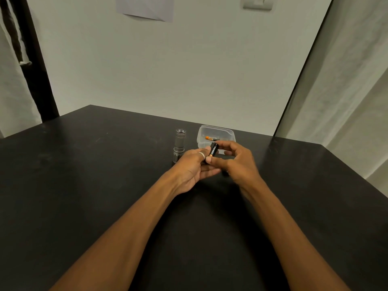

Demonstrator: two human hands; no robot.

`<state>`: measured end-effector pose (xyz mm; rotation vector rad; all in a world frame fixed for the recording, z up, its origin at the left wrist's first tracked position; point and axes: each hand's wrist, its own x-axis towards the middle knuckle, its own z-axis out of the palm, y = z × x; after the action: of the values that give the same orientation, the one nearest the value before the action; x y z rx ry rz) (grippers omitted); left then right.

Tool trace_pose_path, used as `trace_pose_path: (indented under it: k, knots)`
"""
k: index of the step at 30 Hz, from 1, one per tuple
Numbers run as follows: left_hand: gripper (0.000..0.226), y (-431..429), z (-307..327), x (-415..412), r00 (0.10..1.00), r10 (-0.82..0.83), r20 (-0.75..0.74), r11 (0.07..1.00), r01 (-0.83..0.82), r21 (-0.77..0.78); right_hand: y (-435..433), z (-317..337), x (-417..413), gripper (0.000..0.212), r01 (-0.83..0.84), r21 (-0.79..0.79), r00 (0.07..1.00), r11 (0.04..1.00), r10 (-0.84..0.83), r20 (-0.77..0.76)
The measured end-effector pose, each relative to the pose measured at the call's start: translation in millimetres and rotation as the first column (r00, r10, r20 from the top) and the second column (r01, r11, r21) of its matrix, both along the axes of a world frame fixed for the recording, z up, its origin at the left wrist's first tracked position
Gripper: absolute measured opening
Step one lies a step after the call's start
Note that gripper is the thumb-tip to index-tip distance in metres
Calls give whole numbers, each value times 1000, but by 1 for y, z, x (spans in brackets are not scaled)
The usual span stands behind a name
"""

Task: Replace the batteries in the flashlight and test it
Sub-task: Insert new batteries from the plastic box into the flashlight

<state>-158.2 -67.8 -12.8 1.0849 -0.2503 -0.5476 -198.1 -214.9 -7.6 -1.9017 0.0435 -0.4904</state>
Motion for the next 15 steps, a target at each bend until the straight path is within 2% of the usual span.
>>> trace_pose_path:
  k: [6, 10, 15]
  knots:
    - [32, 1, 0, -1, 1000, -21, 10, 999, 21, -24, 2, 1, -2, 50, 0, 24, 1000, 1000, 0, -4]
    - [36, 0, 0, 0, 1000, 0, -4, 1000, 0, -13, 6, 1, -2, 52, 40, -116, 998, 992, -33, 59]
    - [38, 2, -1, 2, 1000, -4, -5, 1000, 4, 10, 11, -1, -3, 67, 37, -260, 994, 965, -8, 109]
